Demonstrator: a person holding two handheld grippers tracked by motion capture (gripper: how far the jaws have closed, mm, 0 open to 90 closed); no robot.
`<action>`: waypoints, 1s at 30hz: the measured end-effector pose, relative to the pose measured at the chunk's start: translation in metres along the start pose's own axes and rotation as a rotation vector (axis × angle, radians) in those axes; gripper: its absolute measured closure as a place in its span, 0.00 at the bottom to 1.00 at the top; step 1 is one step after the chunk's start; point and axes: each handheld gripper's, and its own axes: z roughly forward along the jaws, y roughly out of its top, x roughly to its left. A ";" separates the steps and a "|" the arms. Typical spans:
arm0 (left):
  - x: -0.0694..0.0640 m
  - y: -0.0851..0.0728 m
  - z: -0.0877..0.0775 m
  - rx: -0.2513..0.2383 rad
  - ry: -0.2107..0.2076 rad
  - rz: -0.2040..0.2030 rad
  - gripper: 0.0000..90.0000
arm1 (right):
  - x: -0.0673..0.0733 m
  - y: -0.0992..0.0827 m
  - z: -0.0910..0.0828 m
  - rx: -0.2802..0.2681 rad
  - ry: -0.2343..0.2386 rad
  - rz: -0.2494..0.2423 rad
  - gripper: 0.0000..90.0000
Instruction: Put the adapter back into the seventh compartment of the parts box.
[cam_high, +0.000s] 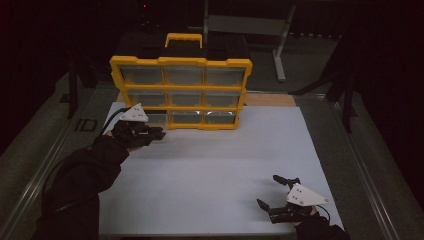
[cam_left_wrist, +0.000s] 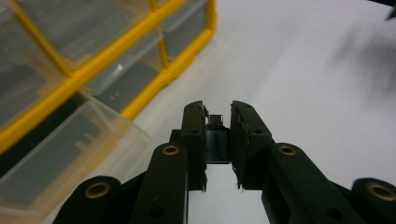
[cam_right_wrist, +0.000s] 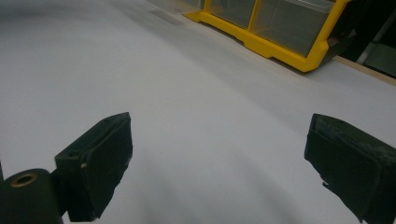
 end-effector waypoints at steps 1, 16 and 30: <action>0.000 0.000 0.000 0.000 0.000 0.000 0.84 | 0.000 0.000 0.000 0.000 0.000 0.000 0.09; 0.022 0.000 -0.004 -0.065 0.108 -0.106 0.84 | 0.000 0.000 0.000 0.000 0.001 -0.001 0.09; 0.036 -0.006 0.001 -0.127 0.217 -0.197 0.84 | 0.000 0.000 0.000 0.000 0.002 0.000 0.09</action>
